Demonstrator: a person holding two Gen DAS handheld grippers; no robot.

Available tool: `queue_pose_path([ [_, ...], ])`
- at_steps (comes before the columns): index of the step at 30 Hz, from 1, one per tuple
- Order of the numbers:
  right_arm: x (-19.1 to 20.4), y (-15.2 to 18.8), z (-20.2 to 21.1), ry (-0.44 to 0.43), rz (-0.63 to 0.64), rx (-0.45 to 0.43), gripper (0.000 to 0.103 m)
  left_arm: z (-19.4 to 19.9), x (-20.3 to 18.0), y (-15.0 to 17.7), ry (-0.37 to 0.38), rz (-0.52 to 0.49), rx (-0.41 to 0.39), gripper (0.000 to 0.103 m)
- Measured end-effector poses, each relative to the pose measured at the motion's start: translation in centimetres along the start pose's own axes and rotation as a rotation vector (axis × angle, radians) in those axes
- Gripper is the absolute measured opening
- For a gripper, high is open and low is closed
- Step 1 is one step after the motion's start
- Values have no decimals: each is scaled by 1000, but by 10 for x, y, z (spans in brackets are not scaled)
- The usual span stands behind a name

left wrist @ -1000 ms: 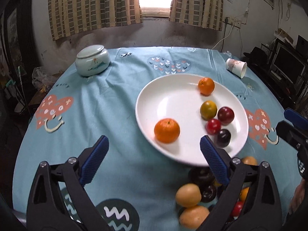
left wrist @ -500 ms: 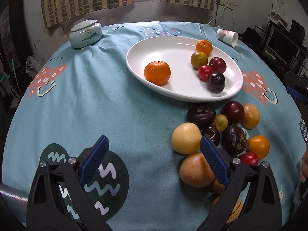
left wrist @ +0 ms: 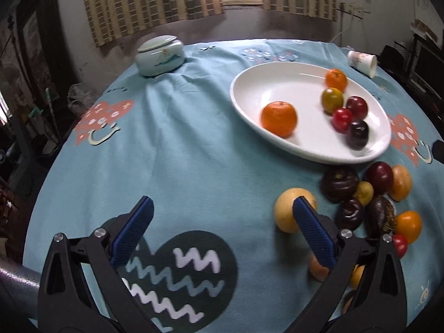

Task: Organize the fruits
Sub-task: 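Withdraw both open tools from the plate toward the fruit cluster, then close the left tool around a pale yellow pear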

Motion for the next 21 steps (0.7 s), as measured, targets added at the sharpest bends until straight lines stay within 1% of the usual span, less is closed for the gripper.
queue_pose_path([
  [1,0,0,0,6,8,2,101,0,6,-2,2,17,3,101],
  [3,2,0,0,13,23,-1,101,6,12,-5,51,58,1,101],
  [5,3,0,0,18,32,-8,101,13,7,-6,94,58,-12,101],
  [6,3,0,0,22,36,-9,101,14,2,-4,97,32,-16,101],
  [8,3,1,-1,24,41,-6,101,11,-8,1,69,-15,-19,101],
  [11,5,2,-5,21,54,1,101,-1,-15,6,72,-32,16,99],
  [14,9,3,-9,23,78,14,101,-11,-16,6,93,-31,35,89],
  [15,10,4,-10,20,83,19,101,-13,-17,7,105,-32,44,82],
  [16,11,4,-11,19,87,24,101,-16,-18,8,113,-36,57,72],
  [17,12,5,-13,18,93,31,101,-19,-18,10,118,-38,69,67],
  [19,12,7,-15,23,100,41,101,-20,-21,13,166,-34,93,50],
  [20,12,8,-16,27,101,45,101,-20,-23,13,178,-37,94,47],
  [21,13,8,-17,28,103,50,101,-18,-25,14,184,-47,89,41],
])
Point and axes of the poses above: each gripper's, at about its wrist camera, not at the fingertips, and z roughly against the way its jaws point, x to its left, y to its underside, the point moved 5 cm from there along -z, roughly the way its jaws point, and after that the axes turned 12 degrees about z, right-handed, at the moved point
